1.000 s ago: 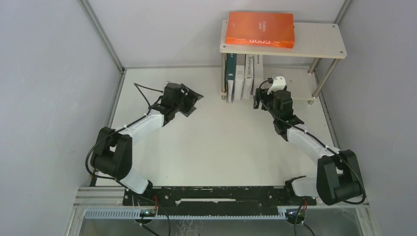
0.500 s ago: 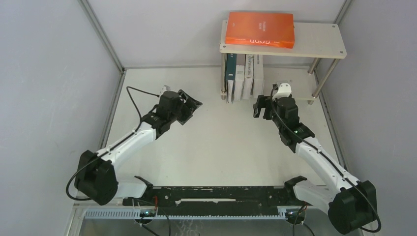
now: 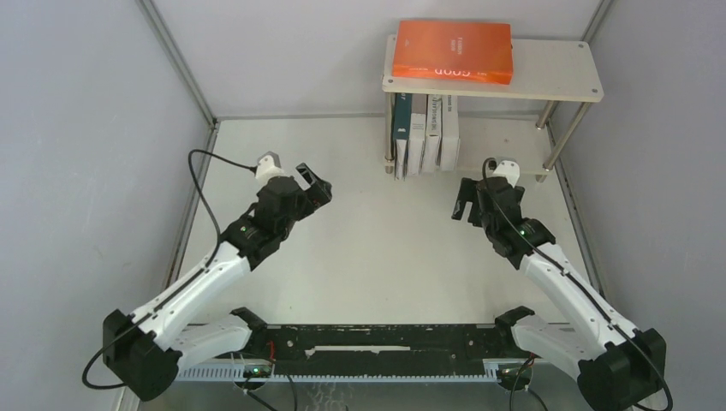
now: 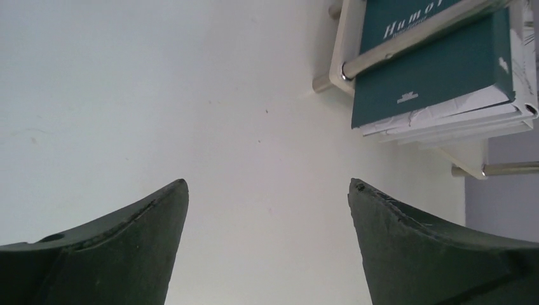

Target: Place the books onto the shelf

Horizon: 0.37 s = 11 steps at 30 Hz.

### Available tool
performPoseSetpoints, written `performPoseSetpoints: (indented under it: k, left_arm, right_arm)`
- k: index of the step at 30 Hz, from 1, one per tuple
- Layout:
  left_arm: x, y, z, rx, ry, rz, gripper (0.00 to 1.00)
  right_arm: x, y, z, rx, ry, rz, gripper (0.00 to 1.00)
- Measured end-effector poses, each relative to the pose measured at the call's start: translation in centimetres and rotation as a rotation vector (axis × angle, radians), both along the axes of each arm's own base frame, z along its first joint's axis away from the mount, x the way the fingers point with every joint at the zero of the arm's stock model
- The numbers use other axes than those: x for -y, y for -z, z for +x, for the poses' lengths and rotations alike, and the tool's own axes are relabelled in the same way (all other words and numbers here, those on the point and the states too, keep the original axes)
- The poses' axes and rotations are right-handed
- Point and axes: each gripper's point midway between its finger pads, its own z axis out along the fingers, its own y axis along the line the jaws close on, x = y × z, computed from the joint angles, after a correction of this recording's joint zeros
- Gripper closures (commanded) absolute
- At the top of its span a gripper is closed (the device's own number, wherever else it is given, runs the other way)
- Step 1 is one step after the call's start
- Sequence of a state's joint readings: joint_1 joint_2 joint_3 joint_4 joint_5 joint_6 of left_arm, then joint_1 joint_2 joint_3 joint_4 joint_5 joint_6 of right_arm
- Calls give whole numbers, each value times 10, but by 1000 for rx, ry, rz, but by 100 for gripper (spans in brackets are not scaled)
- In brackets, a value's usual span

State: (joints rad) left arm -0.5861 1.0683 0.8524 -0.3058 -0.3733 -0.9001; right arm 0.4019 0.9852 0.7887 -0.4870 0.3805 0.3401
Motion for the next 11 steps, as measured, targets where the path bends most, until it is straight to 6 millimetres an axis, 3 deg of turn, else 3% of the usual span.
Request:
performPoseSetpoints:
  k: [6,11]
  left_arm:
    - [-27,-30,-11,187,-22,136,0]
    - [-43,-31,-16,243,-42,241,0]
  right_arm:
    - [12,-20,-12,55,33,1,1]
    - [20,-40,-14,120,64,1,1]
